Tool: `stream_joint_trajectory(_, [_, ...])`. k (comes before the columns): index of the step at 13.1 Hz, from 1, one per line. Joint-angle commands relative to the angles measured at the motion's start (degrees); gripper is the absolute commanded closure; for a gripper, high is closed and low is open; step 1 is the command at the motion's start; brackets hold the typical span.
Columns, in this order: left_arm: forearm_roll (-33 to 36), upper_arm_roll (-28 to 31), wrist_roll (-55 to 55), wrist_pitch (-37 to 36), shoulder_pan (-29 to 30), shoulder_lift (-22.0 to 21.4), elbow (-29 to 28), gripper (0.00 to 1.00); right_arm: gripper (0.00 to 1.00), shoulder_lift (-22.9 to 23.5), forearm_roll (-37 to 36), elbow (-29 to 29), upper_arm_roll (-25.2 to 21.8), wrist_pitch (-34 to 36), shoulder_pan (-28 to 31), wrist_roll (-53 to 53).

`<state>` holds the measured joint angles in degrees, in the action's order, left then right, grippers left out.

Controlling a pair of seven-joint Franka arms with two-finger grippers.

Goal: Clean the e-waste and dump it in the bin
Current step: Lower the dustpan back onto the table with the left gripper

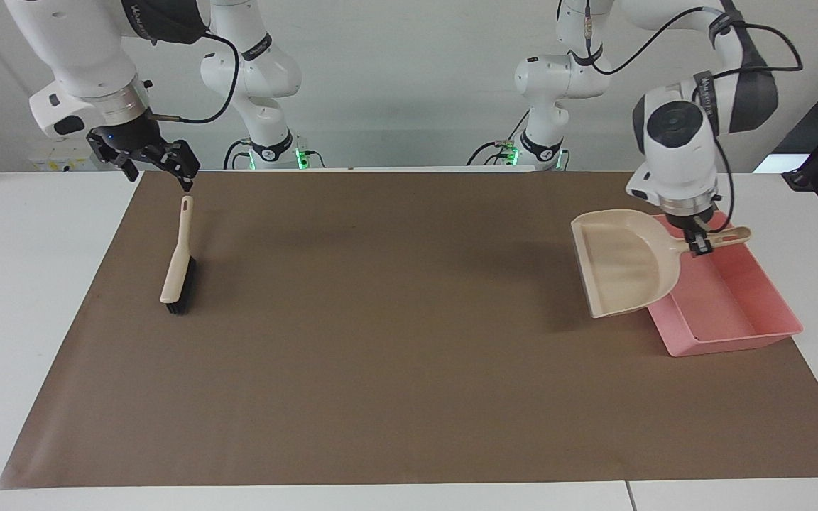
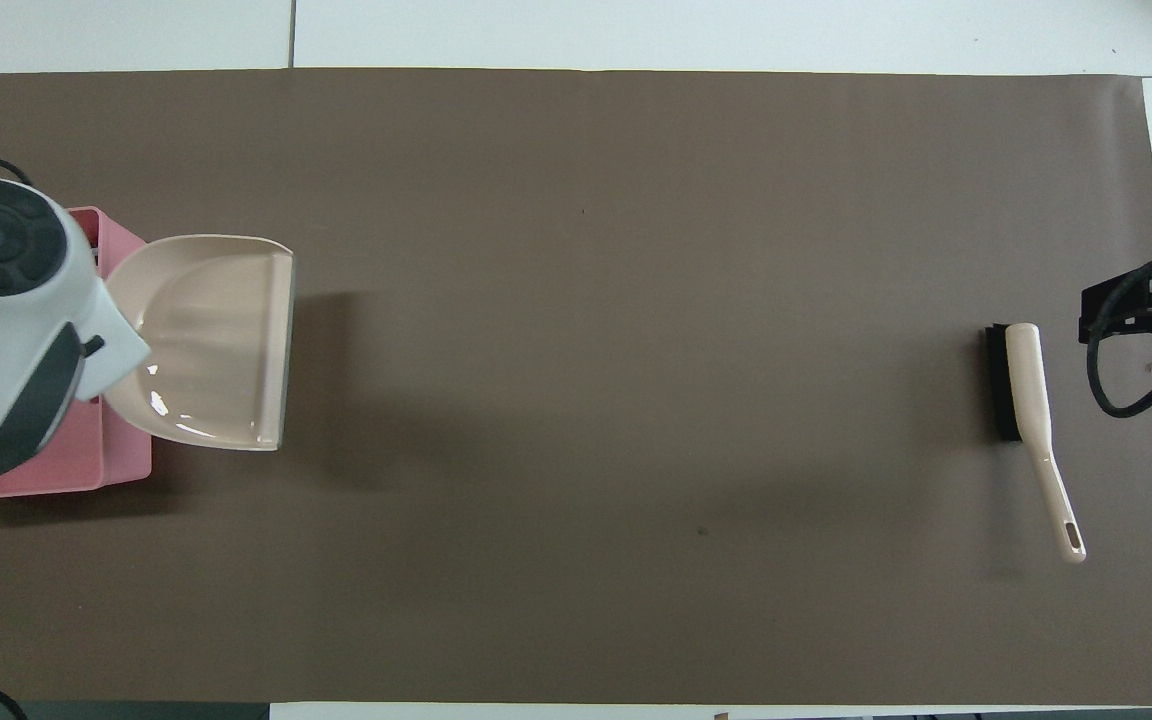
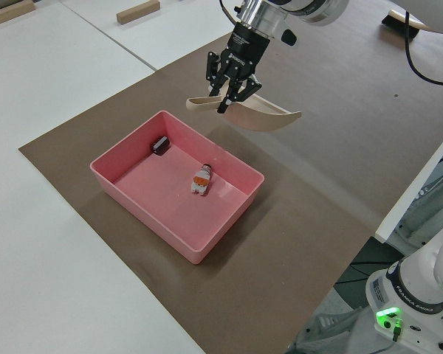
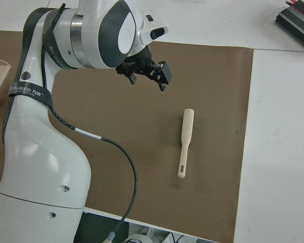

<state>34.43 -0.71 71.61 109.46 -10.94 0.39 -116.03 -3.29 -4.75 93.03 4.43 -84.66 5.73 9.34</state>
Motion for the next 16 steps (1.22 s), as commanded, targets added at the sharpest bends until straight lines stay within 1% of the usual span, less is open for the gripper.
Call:
stream_joint_trajectory(1, [-1.02, 0.88, -11.88, 2.41, -8.63, -1.71, -7.62, 1.00, 0.00, 0.12, 0.97, -0.48, 0.93, 0.99, 1.22, -1.17])
stream_joint_trajectory(3, [-2.77, 0.88, -18.75, 5.75, -13.82, -0.05, -9.04, 1.00, 0.00, 0.12, 0.97, -0.48, 0.93, 0.99, 1.04, -1.43])
stream_joint_trajectory(5, [-3.14, 0.88, -22.98, 8.13, -16.39, 1.71, -9.04, 1.00, 0.00, 0.03, 1.06, -0.48, 0.93, 0.99, 1.22, -1.34])
stream_joint_trajectory(7, [-3.22, 0.88, -24.23, 8.75, -17.54, 3.46, -9.04, 1.00, 0.00, 0.12, 1.06, -0.48, 0.93, 0.99, 1.13, -1.34])
stream_joint_trajectory(9, [-3.22, 0.97, -24.24, 11.55, -17.72, 5.84, -9.13, 1.00, 0.00, 0.03, 1.06, -0.48, 0.93, 1.17, 1.13, -1.34])
stream_joint_trajectory(10, [-3.14, 0.97, -24.23, 11.57, -17.46, 6.02, -9.13, 1.00, 0.00, 0.12, 1.06, -0.48, 0.93, 1.08, 1.22, -1.43])
stream_joint_trajectory(11, [-3.14, 0.97, -24.23, 11.22, -17.19, 6.11, -9.04, 0.90, 0.00, 0.12, 1.06, -0.48, 0.93, 1.08, 1.22, -1.43])
stream_joint_trajectory(12, [-3.14, 0.97, -23.71, 11.04, -17.19, 6.03, -8.95, 0.59, 0.00, 0.03, 1.06, -0.48, 0.93, 1.08, 1.22, -1.43])
stream_joint_trajectory(13, [-3.22, 1.06, -23.62, 10.78, -17.36, 5.76, -8.60, 0.40, 0.00, 0.12, 1.06, -0.48, 0.93, 1.08, 1.22, -1.43])
stream_joint_trajectory(14, [-3.22, 1.06, -23.62, 10.51, -17.02, 4.81, -8.34, 0.29, 0.00, 0.03, 1.06, -0.48, 0.93, 1.08, 1.22, -1.43])
stream_joint_trajectory(15, [-3.22, 1.23, -24.05, 9.12, -16.49, 3.14, -8.34, 0.08, 0.00, 0.03, 1.06, -0.48, 0.93, 1.08, 1.22, -1.43])
stream_joint_trajectory(16, [-3.22, 1.24, -24.49, 5.71, -15.27, 1.91, -8.25, 0.03, 0.00, 0.12, 1.06, -0.48, 0.93, 1.08, 1.22, -1.43])
